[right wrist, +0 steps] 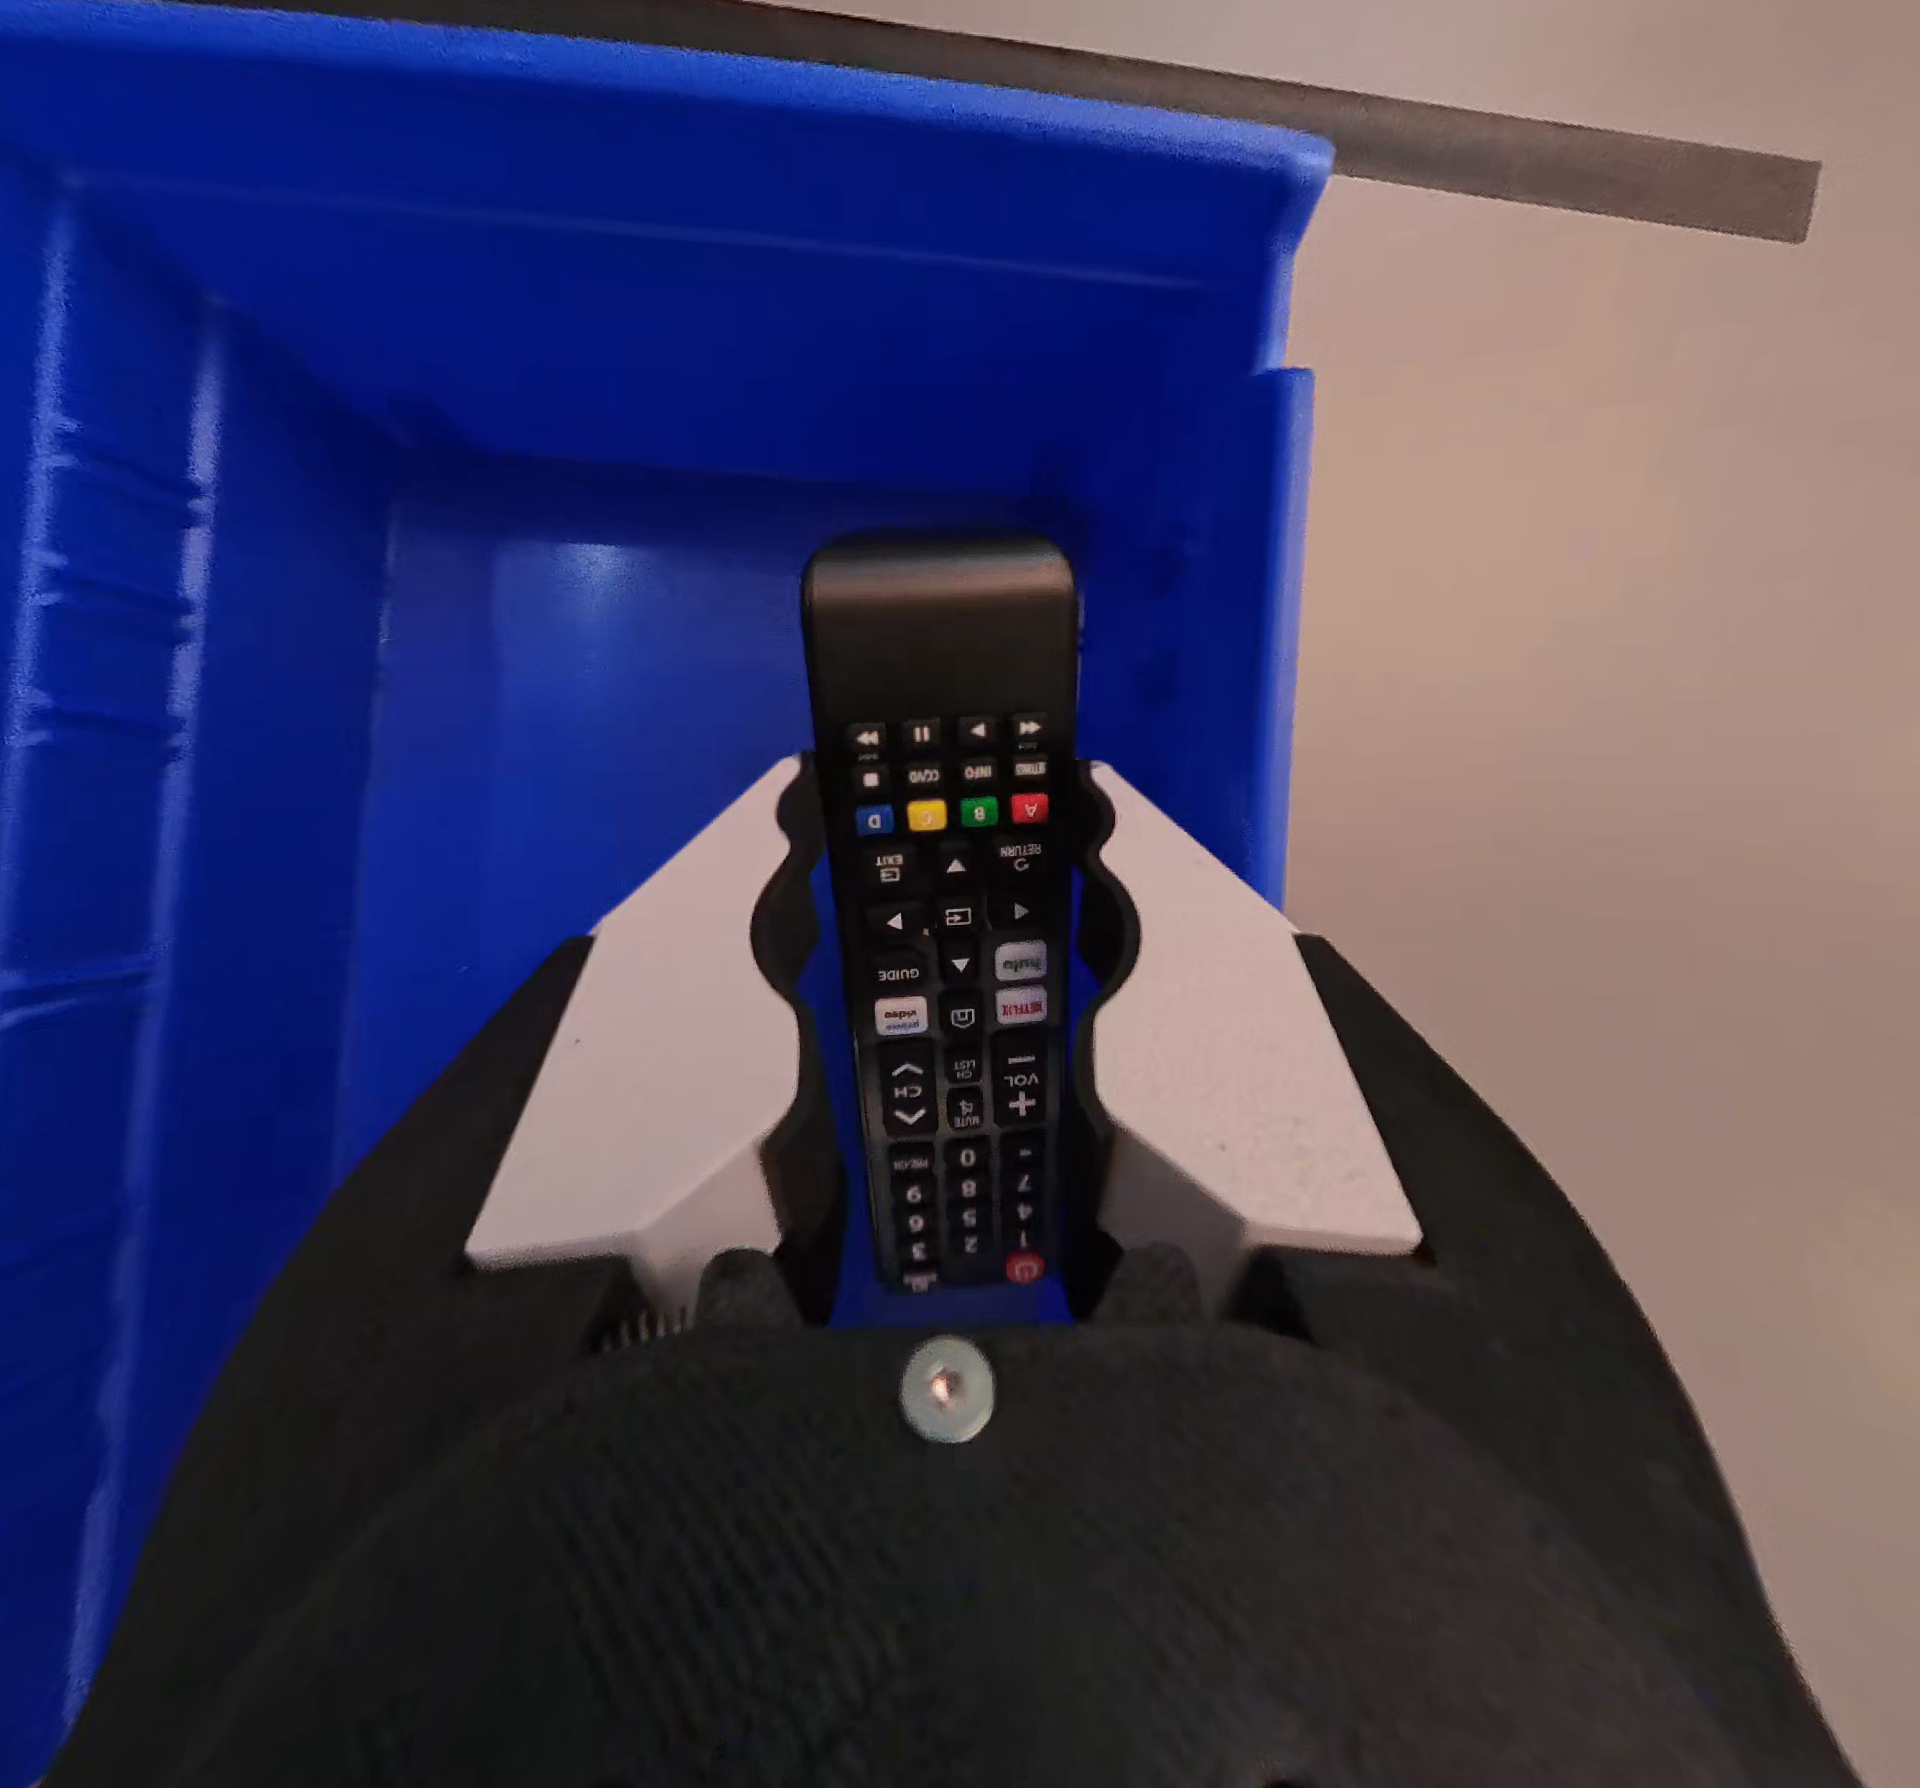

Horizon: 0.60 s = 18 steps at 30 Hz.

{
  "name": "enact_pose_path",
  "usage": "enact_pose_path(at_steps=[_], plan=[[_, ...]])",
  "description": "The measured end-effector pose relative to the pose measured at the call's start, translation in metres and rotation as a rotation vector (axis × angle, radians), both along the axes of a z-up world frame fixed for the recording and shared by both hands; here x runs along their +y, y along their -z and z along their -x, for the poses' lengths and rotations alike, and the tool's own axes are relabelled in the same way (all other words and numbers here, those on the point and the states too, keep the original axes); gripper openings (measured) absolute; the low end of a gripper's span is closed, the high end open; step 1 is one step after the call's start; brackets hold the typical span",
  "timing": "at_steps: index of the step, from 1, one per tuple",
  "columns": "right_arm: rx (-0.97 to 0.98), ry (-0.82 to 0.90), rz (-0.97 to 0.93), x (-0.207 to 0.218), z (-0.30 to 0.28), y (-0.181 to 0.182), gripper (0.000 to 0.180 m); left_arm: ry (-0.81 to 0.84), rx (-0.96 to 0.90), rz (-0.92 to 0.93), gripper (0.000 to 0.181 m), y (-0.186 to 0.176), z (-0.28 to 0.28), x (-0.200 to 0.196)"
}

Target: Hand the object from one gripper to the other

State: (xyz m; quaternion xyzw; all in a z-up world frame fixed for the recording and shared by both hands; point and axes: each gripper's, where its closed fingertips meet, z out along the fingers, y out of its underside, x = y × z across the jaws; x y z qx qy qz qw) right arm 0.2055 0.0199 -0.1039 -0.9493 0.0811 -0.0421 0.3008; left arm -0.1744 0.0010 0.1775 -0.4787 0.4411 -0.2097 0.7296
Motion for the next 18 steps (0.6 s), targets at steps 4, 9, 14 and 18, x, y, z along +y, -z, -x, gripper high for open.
enact_pose_path(at_steps=[4, 9, 14, 18], plan=[[-0.099, 0.035, 0.026, 0.007, -0.010, 0.010, 0.048, -0.024, 0.045, -0.002, 0.070, 0.006, -0.002, 0.003], [-0.118, 0.054, 0.064, 0.010, -0.012, 0.025, 0.048, -0.072, 0.074, 0.018, 0.071, 0.011, 0.006, 0.015], [-0.101, 0.075, 0.078, 0.012, -0.012, 0.033, 0.047, -0.121, 0.149, 0.293, 0.080, 0.040, 0.044, 0.049], [-0.150, 0.049, -0.024, 0.014, -0.008, -0.010, 0.051, -0.208, 0.293, 0.508, 0.073, 0.089, 0.092, 0.078]])
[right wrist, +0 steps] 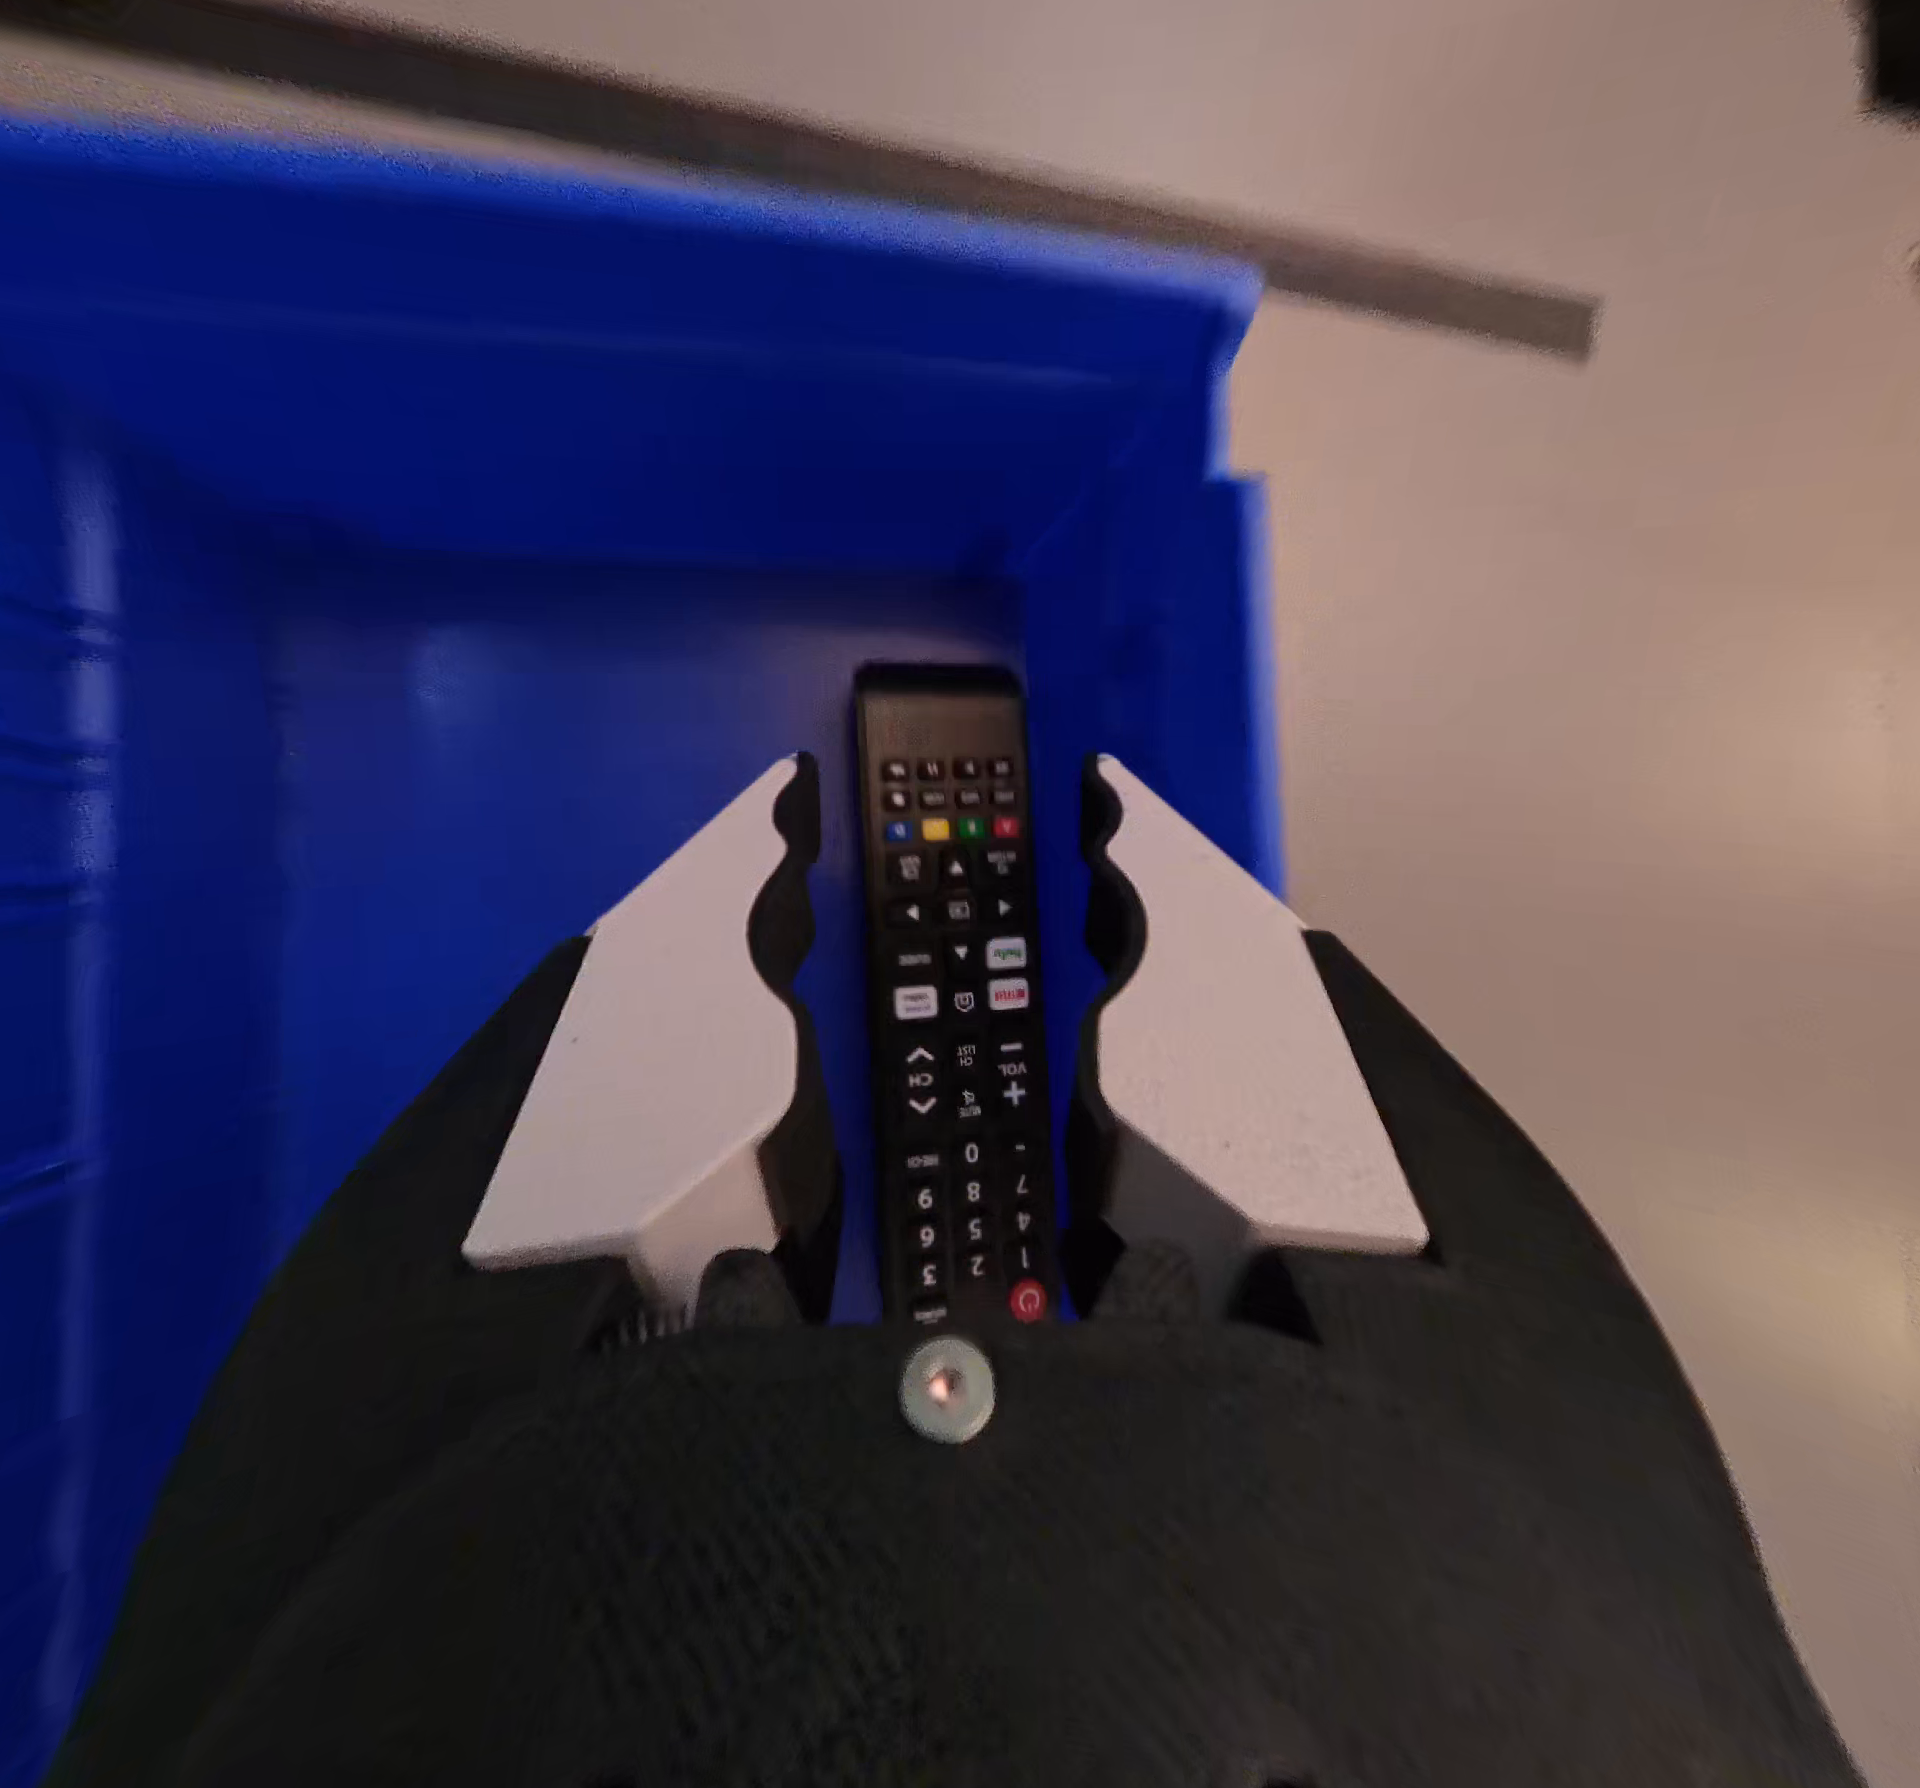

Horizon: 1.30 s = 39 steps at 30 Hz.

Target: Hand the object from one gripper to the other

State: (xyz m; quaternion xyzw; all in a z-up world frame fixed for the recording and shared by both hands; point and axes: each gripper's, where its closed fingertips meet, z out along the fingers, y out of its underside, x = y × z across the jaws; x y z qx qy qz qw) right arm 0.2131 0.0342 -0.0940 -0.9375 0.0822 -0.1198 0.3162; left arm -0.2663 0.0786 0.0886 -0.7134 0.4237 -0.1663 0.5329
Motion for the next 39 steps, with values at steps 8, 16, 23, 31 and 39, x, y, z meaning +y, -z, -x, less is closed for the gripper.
enact_pose_path(at_steps=[8, 16, 23, 31, 39], plan=[[-0.010, -0.200, -0.515, 0.001, 0.062, -0.144, 0.044, -0.189, 0.029, 0.278, 0.058, 0.076, 0.058, 0.058], [0.002, -0.243, -0.500, 0.003, 0.074, -0.144, 0.045, -0.238, -0.004, 0.616, 0.047, 0.138, 0.057, 0.067], [0.021, -0.252, -0.457, 0.005, 0.073, -0.132, 0.045, -0.285, -0.041, 0.692, 0.042, 0.146, 0.062, 0.072], [0.018, -0.273, -0.431, 0.006, 0.077, -0.127, 0.045, -0.281, -0.027, 0.740, 0.042, 0.158, 0.062, 0.071], [0.001, -0.293, -0.411, 0.006, 0.080, -0.124, 0.045, -0.264, 0.004, 0.679, 0.025, 0.154, 0.065, 0.075]])
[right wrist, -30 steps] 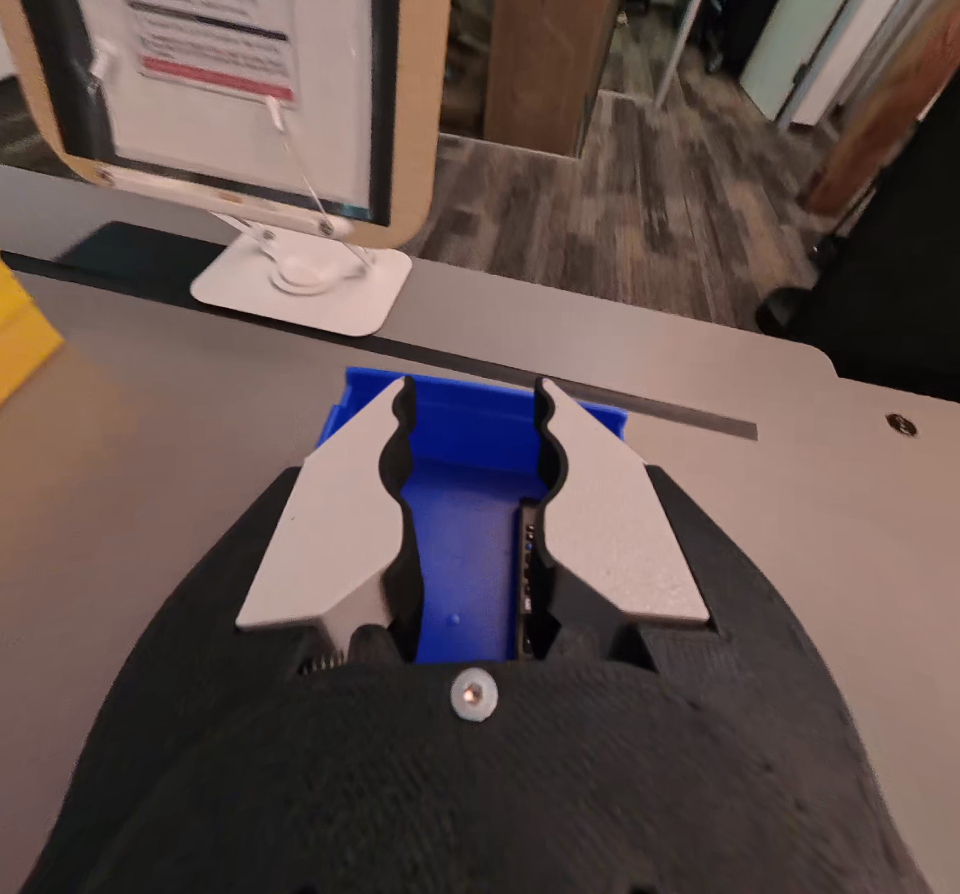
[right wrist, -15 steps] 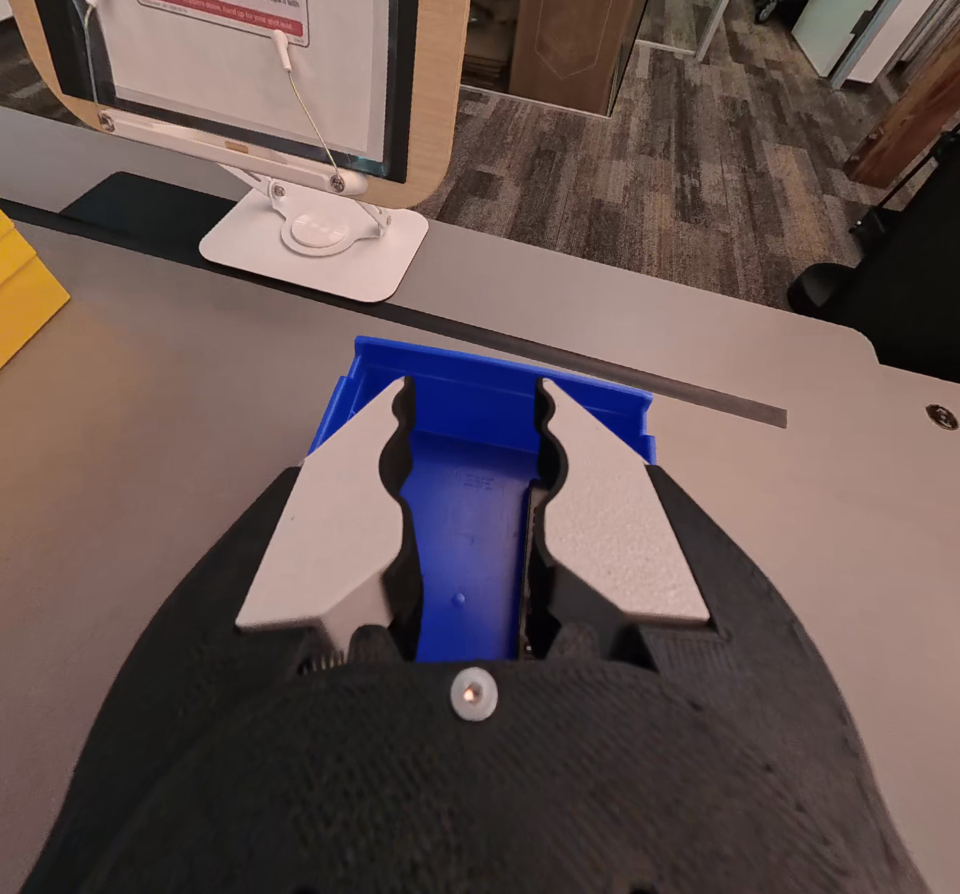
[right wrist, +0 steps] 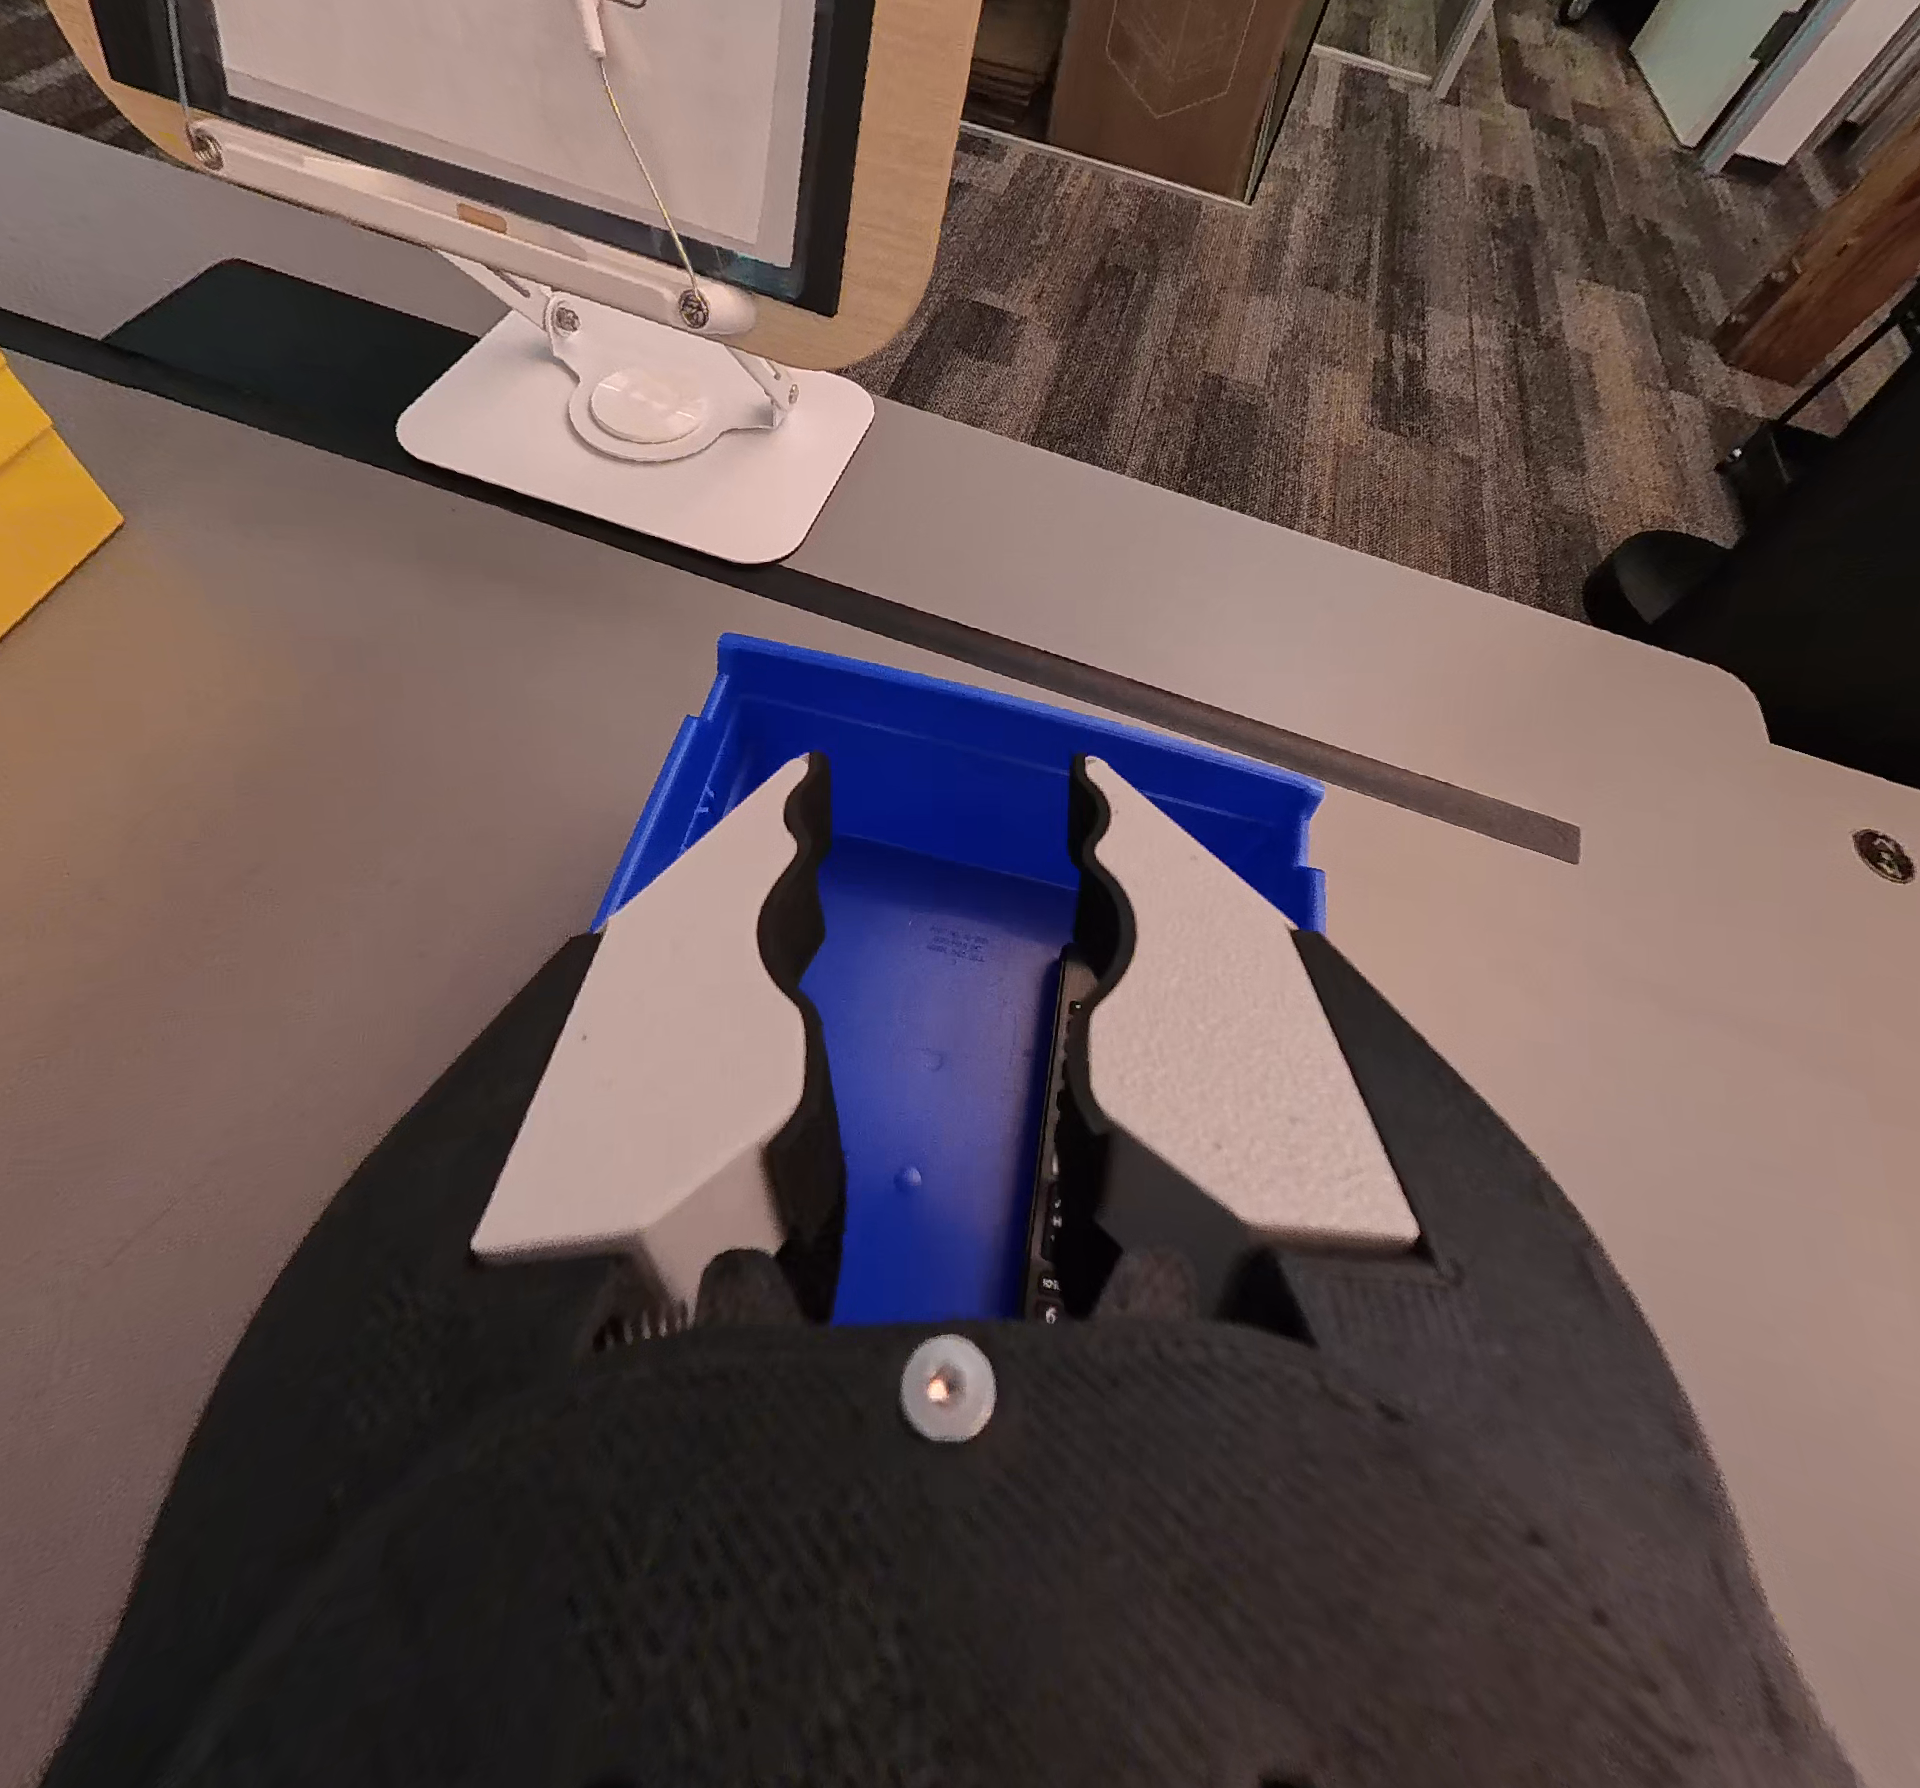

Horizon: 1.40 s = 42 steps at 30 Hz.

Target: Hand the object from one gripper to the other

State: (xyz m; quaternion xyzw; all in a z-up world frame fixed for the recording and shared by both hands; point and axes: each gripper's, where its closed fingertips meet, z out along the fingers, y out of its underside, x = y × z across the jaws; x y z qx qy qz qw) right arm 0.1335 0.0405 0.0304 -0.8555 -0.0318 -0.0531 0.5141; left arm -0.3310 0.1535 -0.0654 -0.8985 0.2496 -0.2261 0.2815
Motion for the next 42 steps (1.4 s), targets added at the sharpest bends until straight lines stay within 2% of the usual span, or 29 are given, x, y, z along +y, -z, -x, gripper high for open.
enact_pose_path(at_steps=[5, 9, 11, 16, 19, 21, 25, 28, 33, 38, 40, 42], plan=[[-0.034, -0.016, -0.039, 0.001, 0.008, -0.011, 0.045, 0.054, -0.178, -0.102, 0.025, -0.050, -0.010, -0.012], [-0.158, -0.119, -0.215, 0.007, 0.039, -0.046, 0.049, 0.177, -0.437, -0.188, 0.026, -0.111, -0.034, -0.040], [-0.242, -0.258, -0.359, 0.005, 0.076, -0.070, 0.054, 0.301, -0.557, -0.184, 0.025, -0.136, -0.051, -0.066], [-0.362, -0.874, -0.601, -0.043, 0.230, -0.085, 0.056, 0.607, -0.677, -0.133, 0.025, -0.164, -0.092, -0.129], [-0.371, -1.086, -0.664, -0.071, 0.294, -0.083, 0.055, 0.766, -0.683, -0.095, 0.025, -0.169, -0.114, -0.164], [-0.389, -1.167, -0.683, -0.084, 0.319, -0.079, 0.053, 0.847, -0.672, -0.081, 0.025, -0.170, -0.126, -0.183], [-0.441, -1.205, -0.707, -0.093, 0.341, -0.075, 0.047, 0.929, -0.618, -0.103, 0.025, -0.170, -0.143, -0.207], [-0.480, -1.218, -0.754, -0.102, 0.346, -0.079, 0.026, 0.963, -0.573, -0.123, 0.025, -0.168, -0.148, -0.218], [-0.514, -1.203, -0.756, -0.104, 0.342, -0.081, 0.030, 0.983, -0.606, -0.142, 0.025, -0.178, -0.144, -0.226], [-0.490, -1.209, -0.794, -0.111, 0.345, -0.089, 0.025, 1.005, -0.661, -0.129, 0.025, -0.185, -0.140, -0.233], [-0.517, -1.125, -0.800, -0.102, 0.339, -0.095, 0.025, 0.924, -0.692, -0.135, 0.041, -0.191, -0.142, -0.220], [-0.552, -0.961, -0.831, -0.082, 0.321, -0.106, 0.025, 0.786, -0.707, -0.198, 0.057, -0.198, -0.142, -0.196]])
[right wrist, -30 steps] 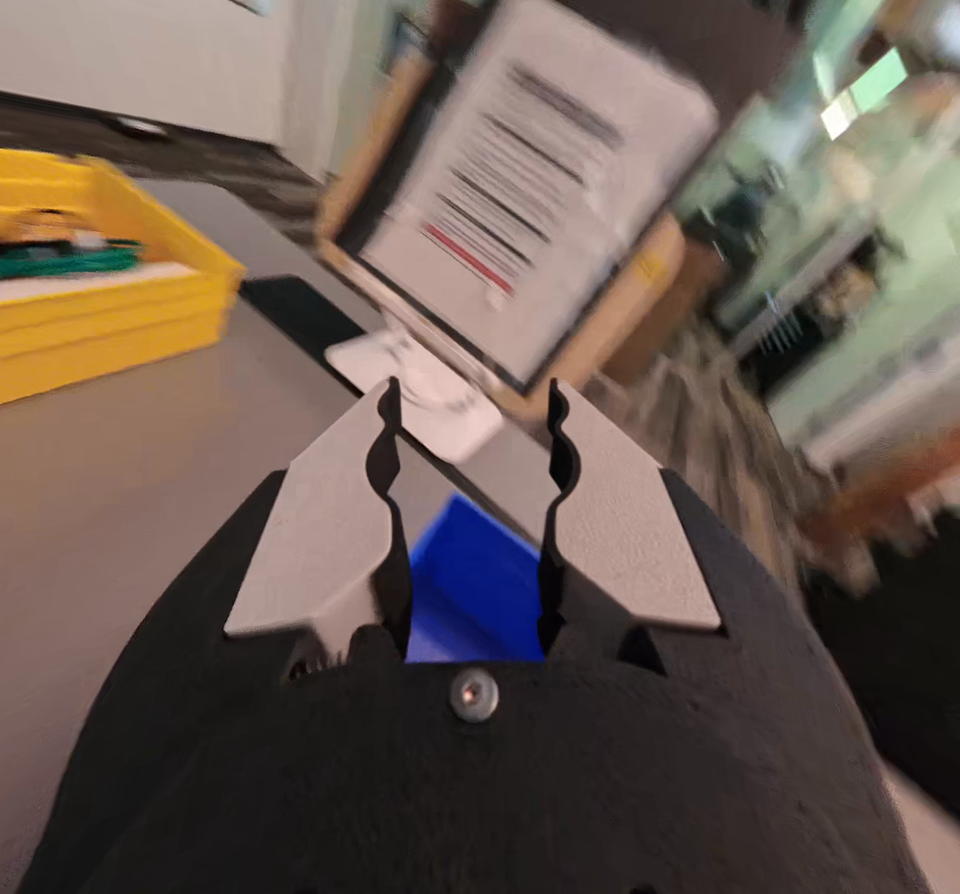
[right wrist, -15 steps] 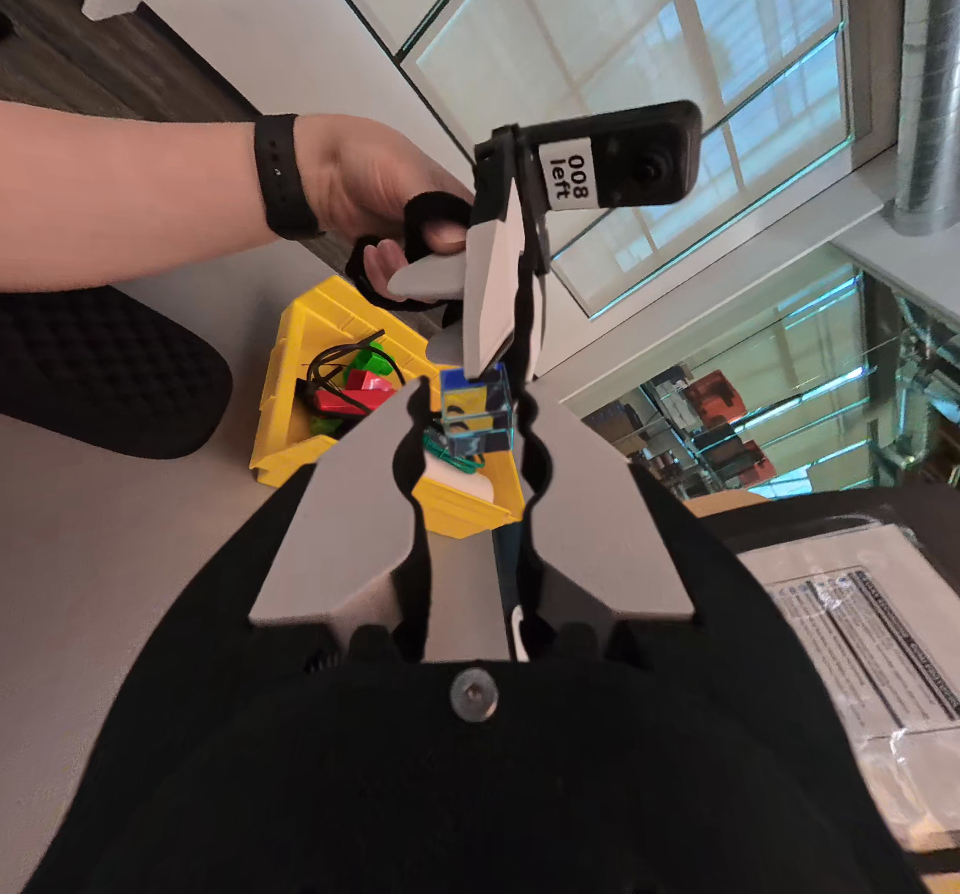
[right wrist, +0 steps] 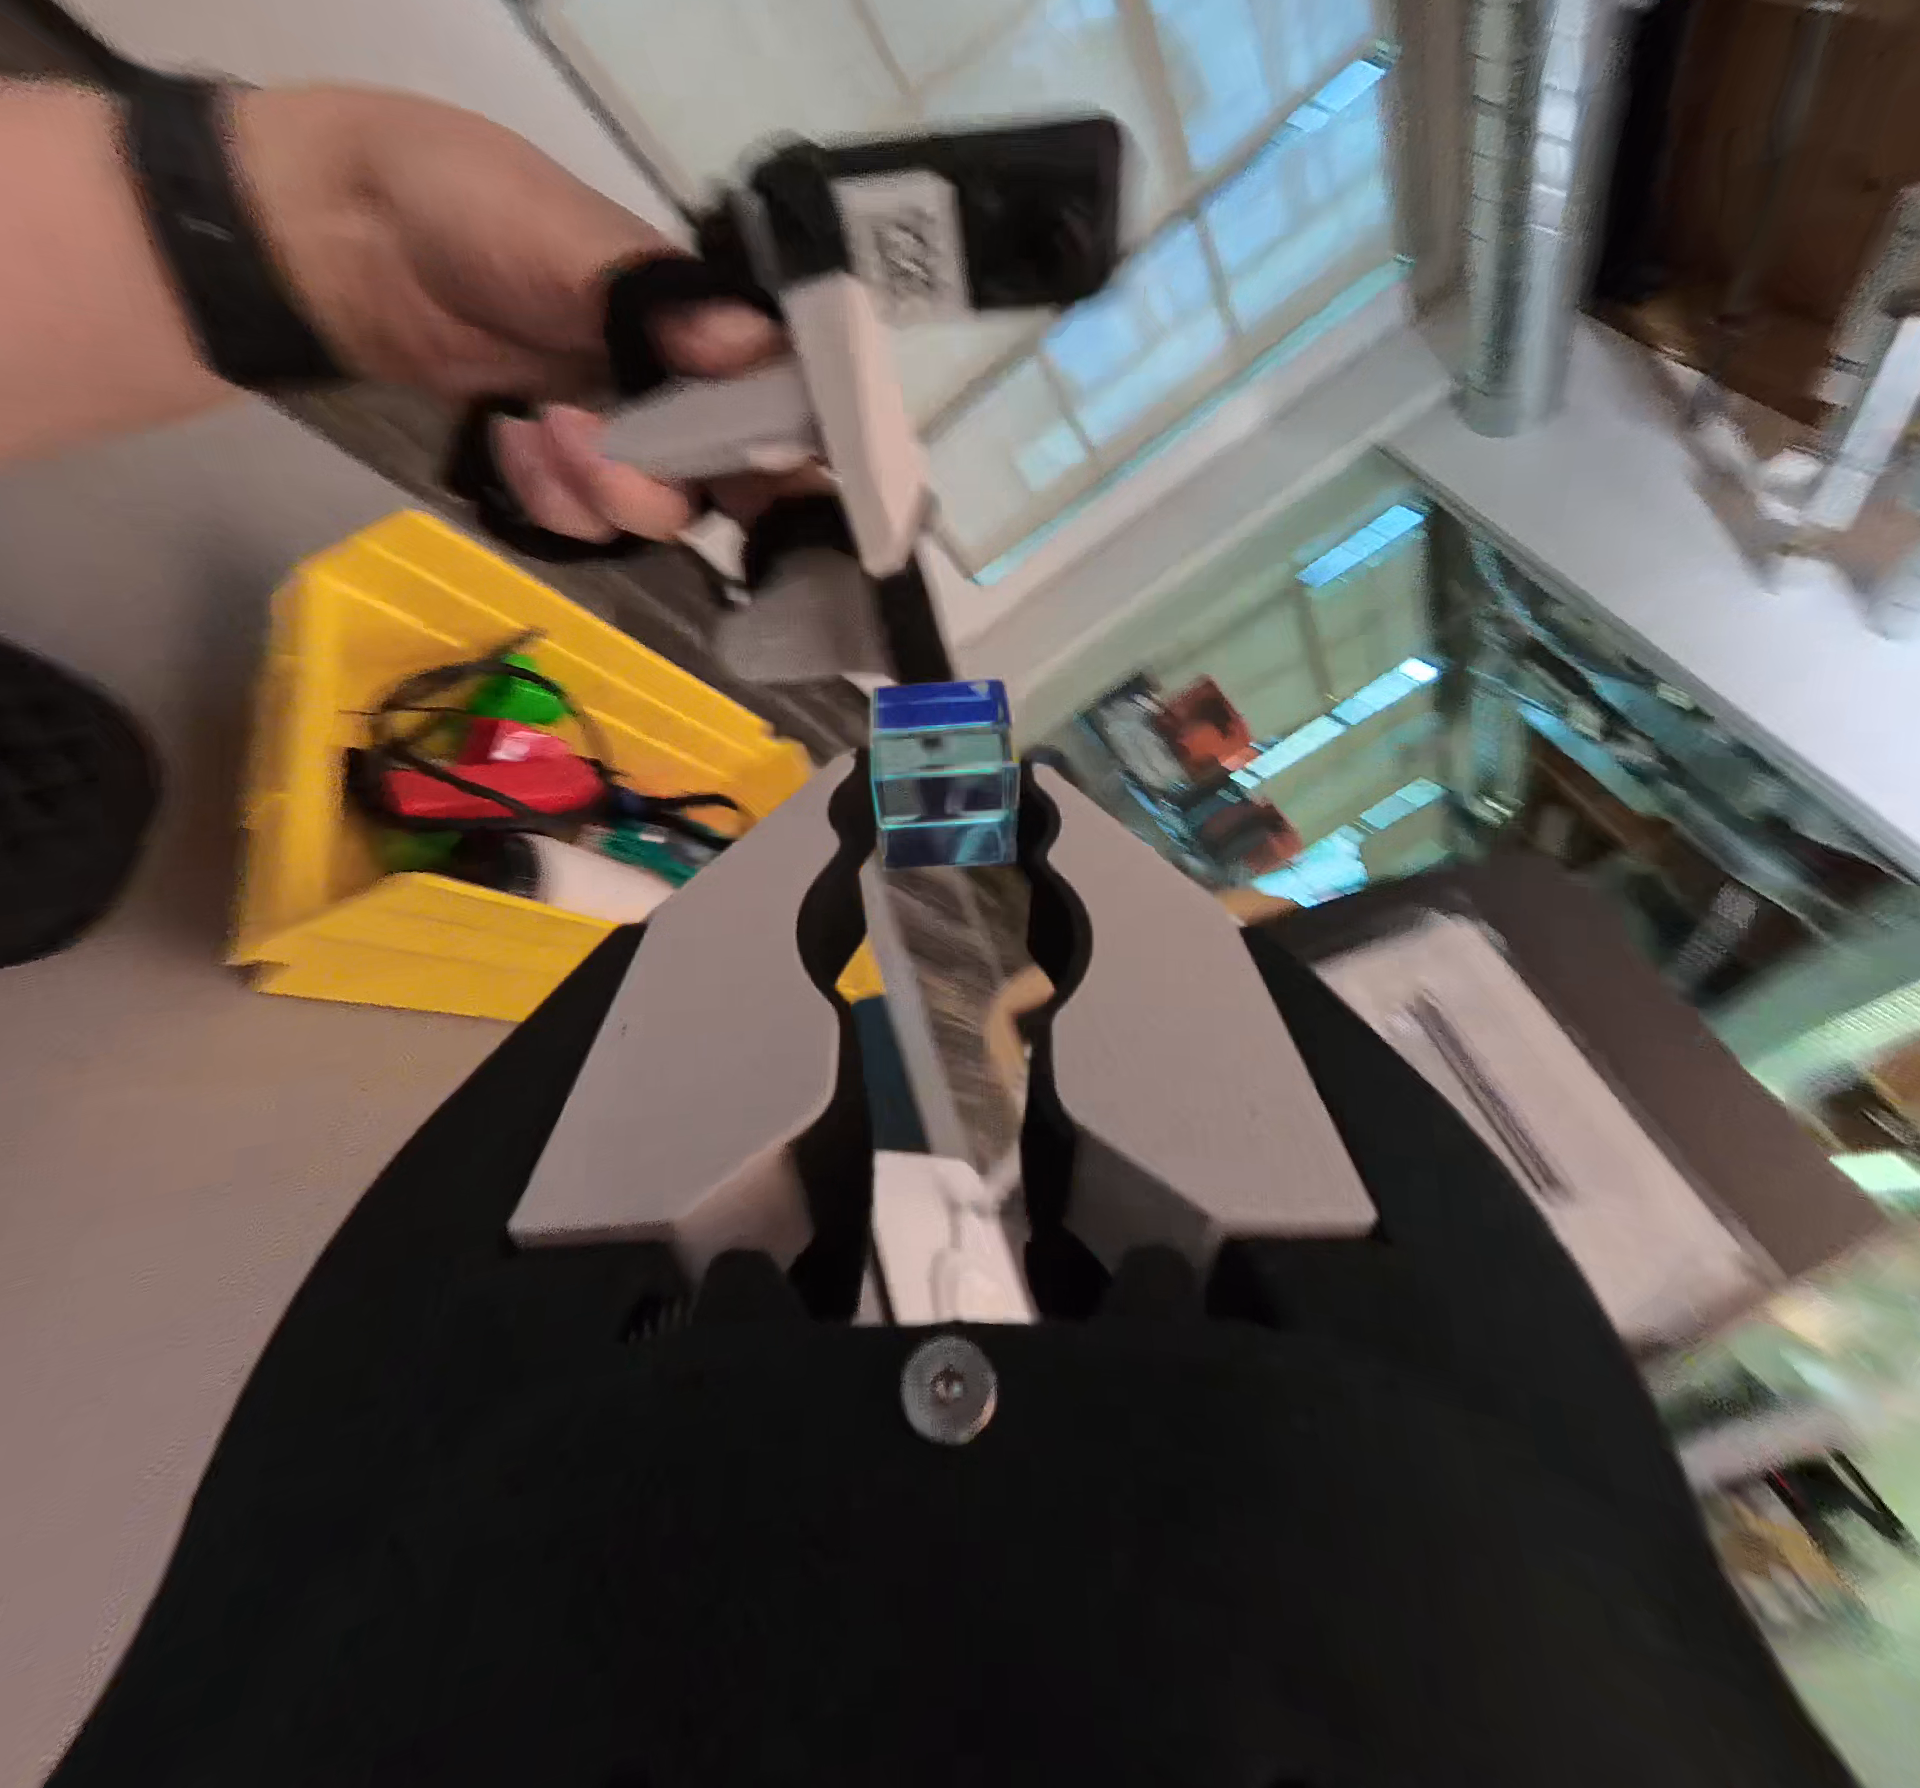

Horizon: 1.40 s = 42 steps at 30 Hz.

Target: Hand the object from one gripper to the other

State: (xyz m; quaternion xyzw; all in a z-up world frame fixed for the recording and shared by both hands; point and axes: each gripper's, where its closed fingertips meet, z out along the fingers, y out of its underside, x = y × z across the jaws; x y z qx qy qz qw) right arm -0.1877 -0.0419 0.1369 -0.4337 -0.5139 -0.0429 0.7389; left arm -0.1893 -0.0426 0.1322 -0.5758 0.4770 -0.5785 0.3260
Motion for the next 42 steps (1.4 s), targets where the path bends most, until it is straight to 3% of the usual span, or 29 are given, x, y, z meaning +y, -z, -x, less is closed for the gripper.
enact_pose_path(at_steps=[2, 6, 9, 16, 22, 26, 28, 34, 37, 39, 42], plan=[[0.068, 0.197, -0.083, 0.025, -0.031, -0.011, 0.025, -0.150, -0.017, -0.052, 0.073, -0.003, 0.003, 0.023], [-0.088, 0.550, -0.281, 0.061, -0.071, -0.001, 0.025, -0.294, -0.057, -0.191, 0.074, -0.015, 0.001, 0.037], [-0.130, 0.561, -0.310, 0.067, -0.061, 0.009, 0.025, -0.339, -0.074, -0.284, 0.076, -0.021, -0.009, 0.034], [-0.177, 0.573, -0.370, 0.061, -0.038, 0.010, 0.025, -0.470, 0.116, -0.625, 0.073, 0.004, -0.030, 0.042], [-0.209, 0.588, -0.413, 0.054, -0.025, 0.006, 0.025, -0.484, 0.163, -0.601, 0.062, 0.015, -0.039, 0.046], [-0.241, 0.596, -0.449, 0.049, -0.015, 0.005, 0.026, -0.509, 0.172, -0.653, 0.034, 0.015, -0.040, 0.047], [-0.234, 0.604, -0.454, 0.047, -0.014, 0.003, 0.026, -0.493, 0.164, -0.665, 0.030, 0.014, -0.041, 0.043], [-0.128, 0.523, -0.446, 0.037, -0.018, -0.010, 0.030, -0.494, 0.080, -0.654, 0.026, -0.005, -0.026, 0.041], [0.023, 0.448, -0.379, 0.035, -0.032, -0.019, 0.032, -0.390, -0.004, -0.527, 0.026, -0.012, -0.013, 0.032], [0.183, 0.262, -0.194, 0.033, -0.031, -0.018, 0.029, -0.194, -0.113, -0.366, 0.025, -0.021, -0.008, 0.009], [0.454, -0.203, 0.390, 0.023, -0.007, -0.006, 0.032, 0.057, -0.279, -0.281, 0.025, -0.038, 0.006, -0.023]])
